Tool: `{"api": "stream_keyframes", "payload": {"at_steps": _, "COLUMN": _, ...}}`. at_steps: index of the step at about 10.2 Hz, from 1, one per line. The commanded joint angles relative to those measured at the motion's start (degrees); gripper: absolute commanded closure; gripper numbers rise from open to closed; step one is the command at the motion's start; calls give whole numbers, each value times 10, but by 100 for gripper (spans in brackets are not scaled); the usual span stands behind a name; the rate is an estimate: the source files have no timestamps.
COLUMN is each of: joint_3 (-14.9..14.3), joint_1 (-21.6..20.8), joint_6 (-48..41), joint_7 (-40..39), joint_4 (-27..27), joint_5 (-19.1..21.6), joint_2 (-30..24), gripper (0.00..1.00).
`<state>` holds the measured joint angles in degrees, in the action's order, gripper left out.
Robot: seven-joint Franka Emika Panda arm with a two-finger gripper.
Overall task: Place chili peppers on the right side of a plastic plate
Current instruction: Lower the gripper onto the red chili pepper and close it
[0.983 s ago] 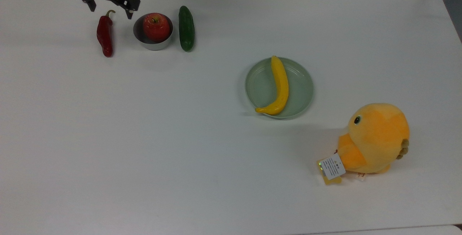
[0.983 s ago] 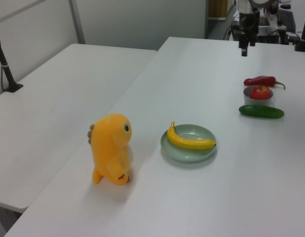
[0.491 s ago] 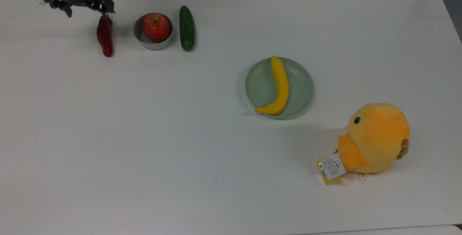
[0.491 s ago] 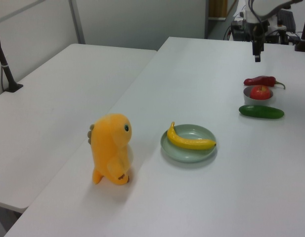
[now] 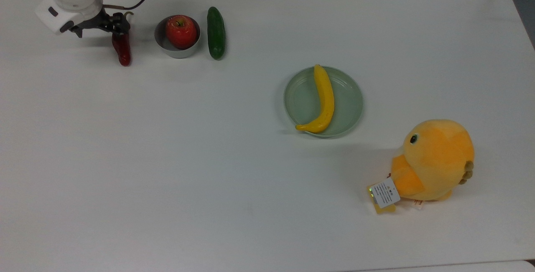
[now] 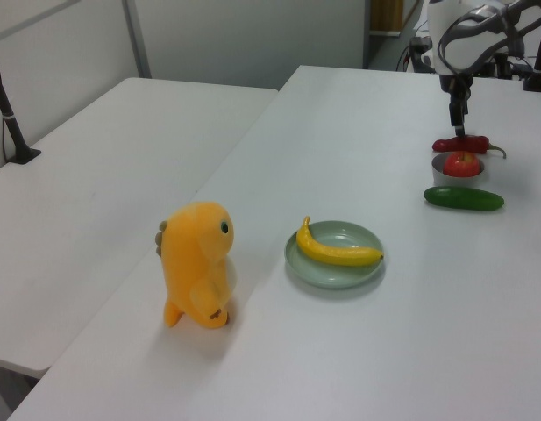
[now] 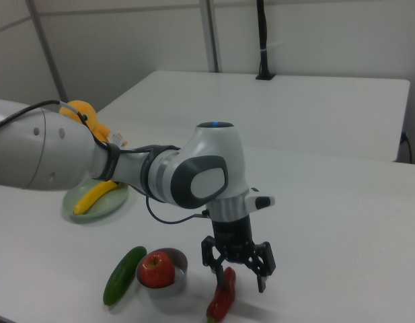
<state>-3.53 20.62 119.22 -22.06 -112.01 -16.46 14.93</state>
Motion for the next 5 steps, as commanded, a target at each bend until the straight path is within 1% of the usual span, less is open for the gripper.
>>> {"api": "stream_keyframes", "payload": {"at_steps": 1, "joint_3": -3, "joint_1": -4, "joint_6": 20, "joint_7": -9, "joint_4": -19, "joint_5": -10, "joint_2": -5, "gripper": 0}}
{"api": "stream_keyframes", "payload": {"at_steps": 4, "joint_3": 0, "joint_1": -10, "joint_6": 19, "joint_7": 1, "joint_4": -25, "joint_5": -9, "joint_2": -5, "gripper": 0}}
{"api": "stream_keyframes", "payload": {"at_steps": 5, "joint_3": 1, "joint_1": -20, "joint_6": 17, "joint_7": 3, "joint_4": -30, "joint_5": -3, "joint_2": -5, "gripper": 0}}
